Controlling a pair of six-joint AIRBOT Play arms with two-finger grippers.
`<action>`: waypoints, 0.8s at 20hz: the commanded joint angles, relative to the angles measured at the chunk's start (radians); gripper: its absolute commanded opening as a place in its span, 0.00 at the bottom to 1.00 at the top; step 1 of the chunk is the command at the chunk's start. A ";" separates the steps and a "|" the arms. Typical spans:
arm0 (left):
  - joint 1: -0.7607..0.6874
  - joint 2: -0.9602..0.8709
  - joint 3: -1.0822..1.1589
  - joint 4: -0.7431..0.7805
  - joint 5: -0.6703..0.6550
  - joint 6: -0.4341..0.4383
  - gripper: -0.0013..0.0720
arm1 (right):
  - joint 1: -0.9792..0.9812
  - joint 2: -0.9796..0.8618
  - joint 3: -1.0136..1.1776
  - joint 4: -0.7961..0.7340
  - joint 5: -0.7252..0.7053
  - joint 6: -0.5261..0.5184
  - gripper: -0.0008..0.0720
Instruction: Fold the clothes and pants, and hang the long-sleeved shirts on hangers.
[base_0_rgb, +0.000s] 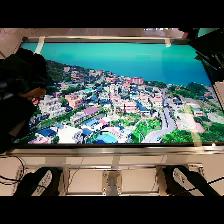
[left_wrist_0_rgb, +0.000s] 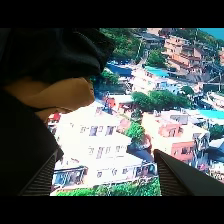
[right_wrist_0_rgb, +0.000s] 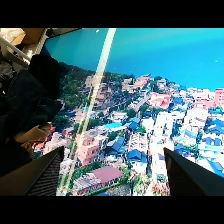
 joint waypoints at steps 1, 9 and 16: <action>0.002 -0.036 0.000 0.060 0.043 0.000 0.97 | 0.001 0.000 0.001 0.000 -0.001 0.000 0.95; 0.331 -0.353 0.240 0.080 0.132 -0.038 0.97 | 0.001 0.000 0.001 -0.017 -0.030 0.000 0.95; 0.739 -0.612 0.327 -0.580 0.123 0.058 0.97 | 0.001 0.000 0.001 -0.011 0.008 0.000 0.95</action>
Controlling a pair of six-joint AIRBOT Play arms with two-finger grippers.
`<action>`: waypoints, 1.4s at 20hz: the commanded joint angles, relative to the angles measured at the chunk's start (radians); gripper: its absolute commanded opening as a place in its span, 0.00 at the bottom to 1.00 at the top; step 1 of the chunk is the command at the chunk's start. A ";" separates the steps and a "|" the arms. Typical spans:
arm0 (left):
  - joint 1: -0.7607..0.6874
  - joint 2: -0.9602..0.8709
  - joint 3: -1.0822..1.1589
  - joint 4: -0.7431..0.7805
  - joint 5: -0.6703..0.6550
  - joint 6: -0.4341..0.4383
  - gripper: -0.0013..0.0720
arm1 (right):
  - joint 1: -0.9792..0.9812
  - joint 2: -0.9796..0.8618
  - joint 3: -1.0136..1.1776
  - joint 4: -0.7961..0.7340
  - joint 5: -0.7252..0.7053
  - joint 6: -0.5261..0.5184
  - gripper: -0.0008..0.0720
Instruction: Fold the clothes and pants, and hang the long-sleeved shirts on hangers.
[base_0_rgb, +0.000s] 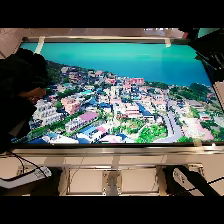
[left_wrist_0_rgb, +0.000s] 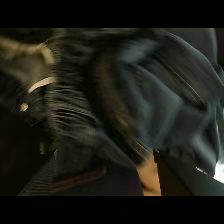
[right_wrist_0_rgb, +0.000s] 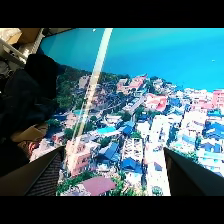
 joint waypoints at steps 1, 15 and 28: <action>0.151 -0.127 0.024 -0.361 0.010 0.134 0.97 | 0.001 -0.001 0.001 0.003 0.000 0.000 0.95; 0.071 -0.305 0.035 -0.777 0.088 0.513 0.06 | 0.001 0.000 0.001 0.039 -0.065 0.004 0.95; -0.284 0.281 0.185 -0.959 -0.246 0.535 0.03 | 0.001 0.005 0.436 -0.840 0.341 -0.080 0.95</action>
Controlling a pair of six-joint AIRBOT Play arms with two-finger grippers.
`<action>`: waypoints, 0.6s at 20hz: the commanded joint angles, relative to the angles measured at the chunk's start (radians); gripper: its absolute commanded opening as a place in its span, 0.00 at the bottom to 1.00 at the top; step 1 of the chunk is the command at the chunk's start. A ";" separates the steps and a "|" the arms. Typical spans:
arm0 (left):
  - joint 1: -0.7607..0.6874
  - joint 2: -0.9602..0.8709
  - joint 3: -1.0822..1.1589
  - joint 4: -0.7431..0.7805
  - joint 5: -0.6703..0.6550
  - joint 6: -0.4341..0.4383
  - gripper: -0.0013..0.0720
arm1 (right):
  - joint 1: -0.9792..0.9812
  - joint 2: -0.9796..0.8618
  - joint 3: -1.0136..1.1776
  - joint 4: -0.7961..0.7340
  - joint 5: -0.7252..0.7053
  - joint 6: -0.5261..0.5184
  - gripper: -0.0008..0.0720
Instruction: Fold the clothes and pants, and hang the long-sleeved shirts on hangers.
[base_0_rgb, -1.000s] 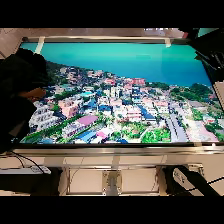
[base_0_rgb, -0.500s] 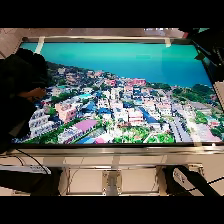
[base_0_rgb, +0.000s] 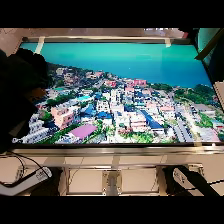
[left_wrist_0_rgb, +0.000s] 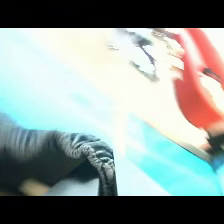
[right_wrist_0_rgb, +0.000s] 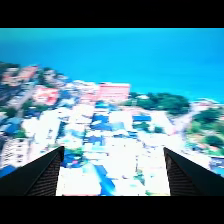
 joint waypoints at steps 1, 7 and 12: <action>-0.261 0.179 0.007 -0.030 -0.023 0.003 0.04 | 0.000 0.011 0.104 -0.349 0.042 -0.060 0.95; -1.123 0.101 -0.048 0.182 0.199 -0.022 0.04 | 0.000 -0.028 0.052 -0.440 -0.085 -0.060 0.95; -1.670 -0.322 -0.037 0.190 0.596 -0.038 0.03 | -0.025 -0.117 0.037 -0.541 -0.124 -0.045 0.95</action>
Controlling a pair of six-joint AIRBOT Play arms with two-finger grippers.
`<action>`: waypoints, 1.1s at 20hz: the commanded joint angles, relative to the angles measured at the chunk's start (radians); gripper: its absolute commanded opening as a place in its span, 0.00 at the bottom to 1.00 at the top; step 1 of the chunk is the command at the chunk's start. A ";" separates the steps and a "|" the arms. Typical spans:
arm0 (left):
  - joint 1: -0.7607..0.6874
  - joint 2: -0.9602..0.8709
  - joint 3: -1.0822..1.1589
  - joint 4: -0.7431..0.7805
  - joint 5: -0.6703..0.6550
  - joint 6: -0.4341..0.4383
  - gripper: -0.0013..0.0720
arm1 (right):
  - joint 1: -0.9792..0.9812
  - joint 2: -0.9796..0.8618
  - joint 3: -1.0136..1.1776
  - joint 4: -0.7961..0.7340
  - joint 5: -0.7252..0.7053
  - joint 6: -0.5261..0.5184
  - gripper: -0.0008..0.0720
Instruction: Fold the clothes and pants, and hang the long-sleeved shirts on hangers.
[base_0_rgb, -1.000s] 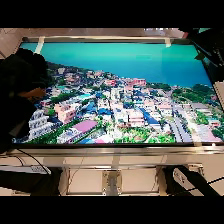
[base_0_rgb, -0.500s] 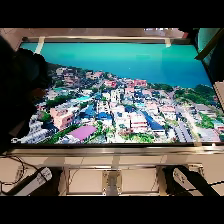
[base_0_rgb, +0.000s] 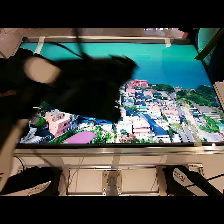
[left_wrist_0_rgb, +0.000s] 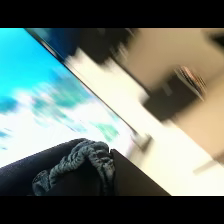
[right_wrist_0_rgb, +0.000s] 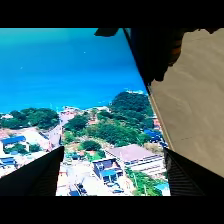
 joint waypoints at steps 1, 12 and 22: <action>-0.337 -0.302 0.053 -0.030 0.235 -0.010 0.03 | -0.050 -0.064 -0.006 -0.074 -0.041 0.037 0.95; -0.341 -0.788 0.609 -0.087 -0.010 0.016 0.03 | -0.341 -0.185 -0.013 0.223 -0.068 0.131 0.95; 0.207 -0.596 0.577 -0.105 -0.421 -0.089 0.74 | -0.341 -0.023 -0.377 0.368 -0.040 0.026 0.95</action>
